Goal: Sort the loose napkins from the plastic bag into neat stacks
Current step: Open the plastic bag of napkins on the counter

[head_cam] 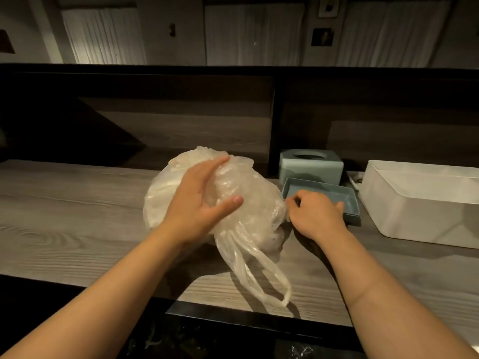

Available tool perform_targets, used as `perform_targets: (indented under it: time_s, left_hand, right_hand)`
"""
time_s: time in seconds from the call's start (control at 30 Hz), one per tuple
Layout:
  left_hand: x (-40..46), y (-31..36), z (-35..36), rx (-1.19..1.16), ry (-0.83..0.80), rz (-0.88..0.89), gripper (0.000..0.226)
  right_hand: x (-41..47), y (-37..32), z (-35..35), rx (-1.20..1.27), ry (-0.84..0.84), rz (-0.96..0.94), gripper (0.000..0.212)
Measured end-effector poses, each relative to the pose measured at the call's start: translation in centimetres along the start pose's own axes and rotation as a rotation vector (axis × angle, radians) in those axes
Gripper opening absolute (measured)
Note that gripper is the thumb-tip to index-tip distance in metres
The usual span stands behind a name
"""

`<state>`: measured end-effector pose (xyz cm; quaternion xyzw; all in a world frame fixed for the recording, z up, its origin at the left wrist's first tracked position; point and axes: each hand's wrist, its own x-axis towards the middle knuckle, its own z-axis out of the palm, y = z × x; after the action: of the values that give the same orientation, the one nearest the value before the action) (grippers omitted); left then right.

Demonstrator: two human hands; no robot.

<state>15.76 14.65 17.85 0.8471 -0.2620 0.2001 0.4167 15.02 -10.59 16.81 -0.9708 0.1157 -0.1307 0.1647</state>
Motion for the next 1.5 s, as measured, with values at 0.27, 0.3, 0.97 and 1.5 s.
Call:
perform_targets:
  time_s: [0.27, 0.3, 0.97, 1.5]
  left_hand:
    - [0.3, -1.9, 1.3, 0.136, 0.063, -0.191, 0.097]
    - [0.3, -2.3, 1.3, 0.133, 0.074, -0.205, 0.098]
    - [0.6, -4.8, 0.5, 0.003, 0.197, -0.137, 0.033]
    - [0.8, -4.6, -1.1, 0.083, 0.505, -0.335, 0.006]
  right_hand:
    - [0.5, 0.7, -0.2, -0.061, 0.066, 0.112, 0.053]
    - [0.5, 0.7, -0.3, -0.066, 0.069, 0.118, 0.053]
    - [-0.1, -9.0, 0.2, 0.024, 0.133, -0.802, 0.035]
    - [1.0, -5.8, 0.5, 0.641, 0.180, -0.364, 0.019]
